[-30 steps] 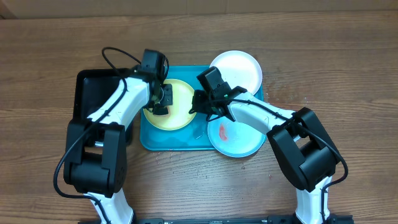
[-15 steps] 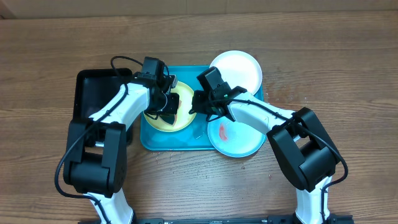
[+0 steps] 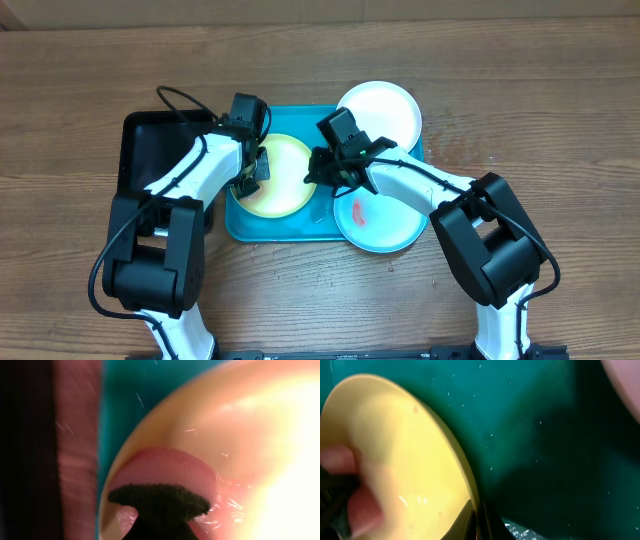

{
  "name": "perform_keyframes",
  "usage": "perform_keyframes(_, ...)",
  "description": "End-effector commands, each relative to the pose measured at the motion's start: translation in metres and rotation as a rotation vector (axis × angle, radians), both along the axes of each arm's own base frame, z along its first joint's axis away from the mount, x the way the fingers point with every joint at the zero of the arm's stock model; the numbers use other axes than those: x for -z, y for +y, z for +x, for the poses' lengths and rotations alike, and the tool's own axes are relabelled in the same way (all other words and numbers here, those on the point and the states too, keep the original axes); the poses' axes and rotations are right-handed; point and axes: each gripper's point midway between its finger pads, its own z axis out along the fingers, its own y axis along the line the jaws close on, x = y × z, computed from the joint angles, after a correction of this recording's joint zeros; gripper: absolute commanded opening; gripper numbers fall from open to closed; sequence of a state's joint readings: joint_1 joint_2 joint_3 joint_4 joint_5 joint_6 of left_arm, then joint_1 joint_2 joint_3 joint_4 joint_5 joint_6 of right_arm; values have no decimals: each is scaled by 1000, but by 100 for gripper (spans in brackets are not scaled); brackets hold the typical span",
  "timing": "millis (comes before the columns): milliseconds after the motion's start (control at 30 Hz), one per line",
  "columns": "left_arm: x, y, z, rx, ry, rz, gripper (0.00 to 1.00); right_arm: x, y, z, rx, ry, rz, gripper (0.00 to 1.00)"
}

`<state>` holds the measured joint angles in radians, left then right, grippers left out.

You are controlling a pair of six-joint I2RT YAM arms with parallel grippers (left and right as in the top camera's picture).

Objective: Clean dirty plates on tray and stack at the side
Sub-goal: 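Hold the yellow plate rim with the right gripper and scrub it with the sponge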

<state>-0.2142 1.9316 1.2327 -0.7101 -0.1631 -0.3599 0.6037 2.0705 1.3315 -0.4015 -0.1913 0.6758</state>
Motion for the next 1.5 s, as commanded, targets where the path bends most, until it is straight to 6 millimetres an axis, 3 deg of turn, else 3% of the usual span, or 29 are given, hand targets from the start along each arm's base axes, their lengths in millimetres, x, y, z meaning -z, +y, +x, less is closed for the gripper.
perform_keyframes(0,4,-48,-35,195,155,-278,4,3,4,-7,-18,49,21,6)
perform_keyframes(133,-4,-79,-42,357,159,-449,4,5,4,-16,-31,90,26,6)
perform_keyframes(300,-6,-76,-5,322,15,-399,4,6,2,-20,-32,107,19,6)
perform_keyframes(400,-6,-55,22,214,-82,-274,4,7,2,-20,-32,110,17,6)
perform_keyframes(533,-9,-3,39,28,-169,-6,4,7,1,-20,-32,110,16,6)
perform_keyframes(633,-11,18,35,-7,-161,108,4,7,1,-20,-31,110,16,6)
perform_keyframes(733,-4,19,11,5,-57,109,4,7,1,-20,-30,108,14,6)
perform_keyframes(833,4,5,-19,59,83,25,4,7,1,-20,-30,108,14,6)
perform_keyframes(967,3,-56,-51,351,211,-320,4,7,1,-20,-30,108,15,6)
perform_keyframes(1067,-11,-93,-58,498,190,-545,4,7,2,-20,-32,110,17,6)
perform_keyframes(1200,-17,-107,-32,499,75,-595,4,7,3,-21,-35,114,23,6)
perform_keyframes(1300,-17,-100,1,436,-41,-522,4,7,3,-21,-36,114,23,6)
perform_keyframes(1367,-13,-76,27,352,-125,-366,4,7,3,-21,-36,114,23,6)
perform_keyframes(1467,-9,-37,41,210,-160,-157,4,7,2,-21,-35,114,22,6)
